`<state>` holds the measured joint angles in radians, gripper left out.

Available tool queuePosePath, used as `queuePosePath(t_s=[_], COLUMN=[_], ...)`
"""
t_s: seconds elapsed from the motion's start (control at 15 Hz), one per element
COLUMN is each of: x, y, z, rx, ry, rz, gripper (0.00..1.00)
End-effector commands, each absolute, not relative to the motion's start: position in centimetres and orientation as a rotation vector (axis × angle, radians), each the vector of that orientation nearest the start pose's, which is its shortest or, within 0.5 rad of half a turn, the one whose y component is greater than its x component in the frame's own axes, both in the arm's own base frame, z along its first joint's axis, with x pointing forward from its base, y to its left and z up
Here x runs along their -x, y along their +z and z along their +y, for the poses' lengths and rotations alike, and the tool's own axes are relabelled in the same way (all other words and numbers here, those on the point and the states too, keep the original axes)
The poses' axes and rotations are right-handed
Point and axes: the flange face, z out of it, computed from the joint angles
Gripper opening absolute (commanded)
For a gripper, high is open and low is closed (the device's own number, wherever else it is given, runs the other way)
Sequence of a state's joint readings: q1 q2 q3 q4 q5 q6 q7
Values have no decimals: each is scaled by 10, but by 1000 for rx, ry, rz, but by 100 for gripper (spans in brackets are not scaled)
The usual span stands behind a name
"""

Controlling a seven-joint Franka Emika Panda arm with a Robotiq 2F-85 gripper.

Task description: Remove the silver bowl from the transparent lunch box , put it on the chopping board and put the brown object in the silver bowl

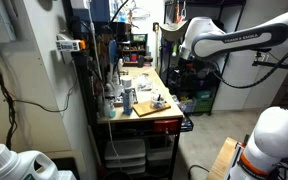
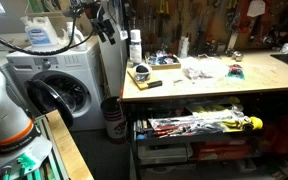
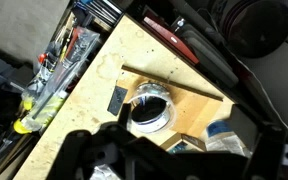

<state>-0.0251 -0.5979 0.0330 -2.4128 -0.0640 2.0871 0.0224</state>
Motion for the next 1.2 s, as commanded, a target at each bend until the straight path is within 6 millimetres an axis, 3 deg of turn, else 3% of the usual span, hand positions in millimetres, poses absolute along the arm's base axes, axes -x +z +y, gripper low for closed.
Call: queuePosePath(t_s=[0.0,1.0,1.13], x=[-397,-397,-411], y=[549,549,545], z=[2,2,-13], rx=[3186,3186,3194], ry=[-436,-436,-430], rz=[-10,-10,150], gripper=[100,100,100])
